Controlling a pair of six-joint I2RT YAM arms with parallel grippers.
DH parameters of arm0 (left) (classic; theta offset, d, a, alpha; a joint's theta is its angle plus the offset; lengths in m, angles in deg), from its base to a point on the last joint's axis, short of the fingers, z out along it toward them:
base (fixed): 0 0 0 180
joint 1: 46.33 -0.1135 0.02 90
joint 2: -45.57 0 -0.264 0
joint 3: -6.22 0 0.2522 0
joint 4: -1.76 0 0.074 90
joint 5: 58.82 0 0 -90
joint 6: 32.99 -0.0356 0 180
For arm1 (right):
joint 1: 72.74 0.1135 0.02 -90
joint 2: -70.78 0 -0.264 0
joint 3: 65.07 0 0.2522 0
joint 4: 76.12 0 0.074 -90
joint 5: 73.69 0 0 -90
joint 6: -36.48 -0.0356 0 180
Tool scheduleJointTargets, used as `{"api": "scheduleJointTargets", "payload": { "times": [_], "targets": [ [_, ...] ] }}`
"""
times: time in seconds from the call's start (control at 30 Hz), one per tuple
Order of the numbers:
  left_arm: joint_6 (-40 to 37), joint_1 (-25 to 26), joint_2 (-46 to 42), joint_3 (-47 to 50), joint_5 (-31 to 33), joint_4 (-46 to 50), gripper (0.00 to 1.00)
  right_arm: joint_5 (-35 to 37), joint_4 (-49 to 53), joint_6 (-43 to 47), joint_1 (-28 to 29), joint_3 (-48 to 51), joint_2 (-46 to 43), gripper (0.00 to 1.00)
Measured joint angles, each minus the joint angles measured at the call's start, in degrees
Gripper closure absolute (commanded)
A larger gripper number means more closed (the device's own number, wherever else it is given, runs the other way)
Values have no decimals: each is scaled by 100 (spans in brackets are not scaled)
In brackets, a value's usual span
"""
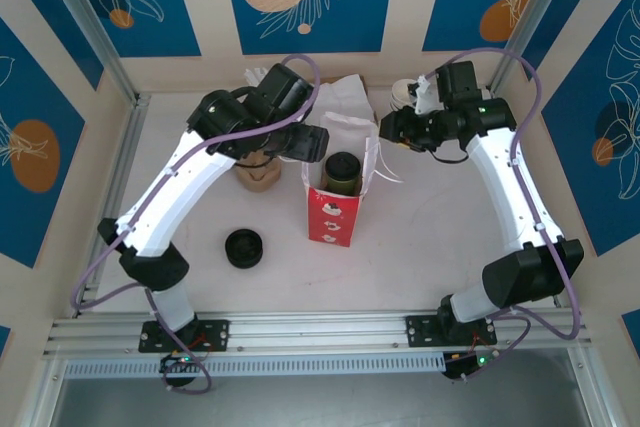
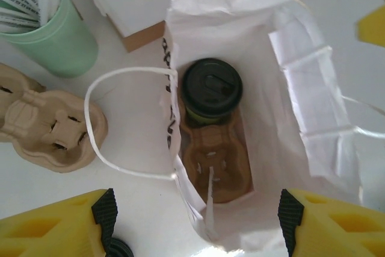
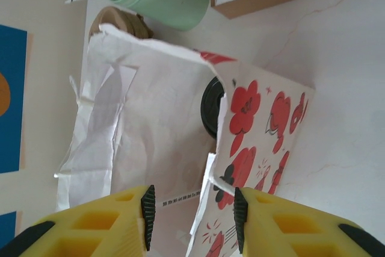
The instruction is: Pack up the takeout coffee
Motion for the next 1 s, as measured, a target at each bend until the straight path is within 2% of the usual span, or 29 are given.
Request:
{"api": "scheduleJointTargets", "payload": {
  "times": [0.17, 0.5, 1.0],
  "targets": [
    [118, -118, 400, 0, 131, -168, 29, 15, -81, 52, -170, -245, 17, 58],
    [214, -234, 881, 138, 153, -415, 45, 17, -201, 50, -240, -828, 400, 58],
    [164, -402, 1091, 356, 234, -577, 85, 35, -203, 46, -240, -944, 562, 59]
  ]
}}
